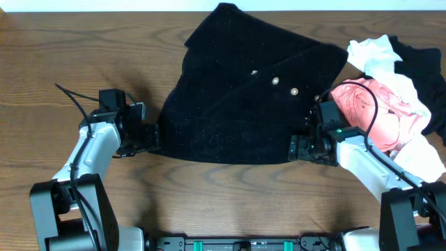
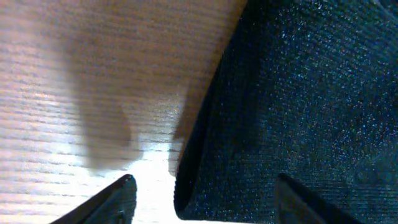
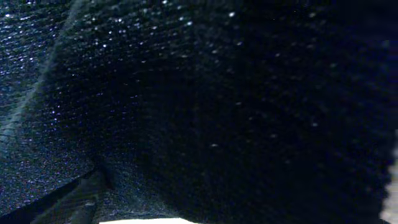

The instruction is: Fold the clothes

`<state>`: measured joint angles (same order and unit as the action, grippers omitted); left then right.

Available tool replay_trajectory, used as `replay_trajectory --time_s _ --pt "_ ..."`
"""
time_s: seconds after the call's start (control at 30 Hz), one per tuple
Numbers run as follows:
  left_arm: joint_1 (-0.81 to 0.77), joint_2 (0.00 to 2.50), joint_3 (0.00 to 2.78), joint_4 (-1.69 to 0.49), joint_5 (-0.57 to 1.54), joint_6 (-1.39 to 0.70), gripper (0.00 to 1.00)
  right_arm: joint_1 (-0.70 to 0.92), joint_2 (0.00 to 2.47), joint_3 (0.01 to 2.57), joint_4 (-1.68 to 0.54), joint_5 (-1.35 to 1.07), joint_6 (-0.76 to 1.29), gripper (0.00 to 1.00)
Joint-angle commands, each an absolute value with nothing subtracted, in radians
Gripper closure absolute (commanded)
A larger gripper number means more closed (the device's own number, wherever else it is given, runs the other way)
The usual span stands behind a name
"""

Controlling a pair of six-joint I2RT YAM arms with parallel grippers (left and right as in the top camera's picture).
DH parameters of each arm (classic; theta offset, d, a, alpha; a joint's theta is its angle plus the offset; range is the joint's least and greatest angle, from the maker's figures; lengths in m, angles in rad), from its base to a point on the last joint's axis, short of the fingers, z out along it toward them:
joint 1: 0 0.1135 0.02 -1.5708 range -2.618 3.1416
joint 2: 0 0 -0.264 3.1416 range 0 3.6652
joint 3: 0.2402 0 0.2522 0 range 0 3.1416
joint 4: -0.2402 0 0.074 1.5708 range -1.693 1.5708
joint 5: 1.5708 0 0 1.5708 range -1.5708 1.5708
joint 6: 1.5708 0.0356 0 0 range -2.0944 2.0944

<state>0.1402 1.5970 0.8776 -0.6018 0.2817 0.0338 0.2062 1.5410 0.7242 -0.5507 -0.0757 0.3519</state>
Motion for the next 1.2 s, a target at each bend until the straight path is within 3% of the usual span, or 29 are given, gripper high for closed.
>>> replay_trajectory --time_s 0.0,0.13,0.53,0.6,0.67,0.73,0.8,0.83,0.9,0.93,1.17 --pt "0.138 1.601 0.881 -0.603 0.289 0.048 0.36 0.216 1.556 0.694 -0.530 -0.056 0.344 0.16" --pt "0.134 1.601 0.881 -0.603 0.352 0.048 0.45 0.216 1.556 0.694 -0.515 -0.056 0.344 0.21" --pt "0.060 1.601 0.827 -0.603 0.292 0.026 0.47 0.216 1.556 0.694 -0.515 -0.056 0.343 0.21" --pt "0.060 1.601 0.812 -0.604 0.264 0.023 0.56 0.216 1.556 0.694 -0.515 -0.056 0.343 0.24" --pt "0.060 1.601 0.801 -0.604 0.260 0.020 0.73 0.216 1.556 0.694 -0.514 -0.056 0.343 0.30" --pt "0.060 1.601 0.795 -0.603 0.260 0.001 0.87 0.216 1.556 0.695 -0.512 -0.056 0.343 0.45" --pt "0.060 1.601 0.795 -0.603 0.260 -0.002 0.94 0.216 1.555 0.698 -0.513 -0.057 0.344 0.64" --pt "0.060 1.601 0.795 -0.603 0.260 -0.003 0.94 0.216 1.555 0.700 -0.514 -0.057 0.344 0.77" --pt "0.060 1.601 0.795 -0.603 0.260 -0.006 0.94 0.216 1.548 0.706 -0.519 -0.060 0.344 0.94" --pt "0.060 1.600 0.796 -0.604 0.260 -0.006 0.94 0.216 1.539 0.708 -0.521 -0.061 0.344 0.98" --pt "0.060 1.539 0.796 -0.612 0.260 -0.074 0.94 0.204 1.393 0.739 -0.599 -0.058 0.328 0.99"
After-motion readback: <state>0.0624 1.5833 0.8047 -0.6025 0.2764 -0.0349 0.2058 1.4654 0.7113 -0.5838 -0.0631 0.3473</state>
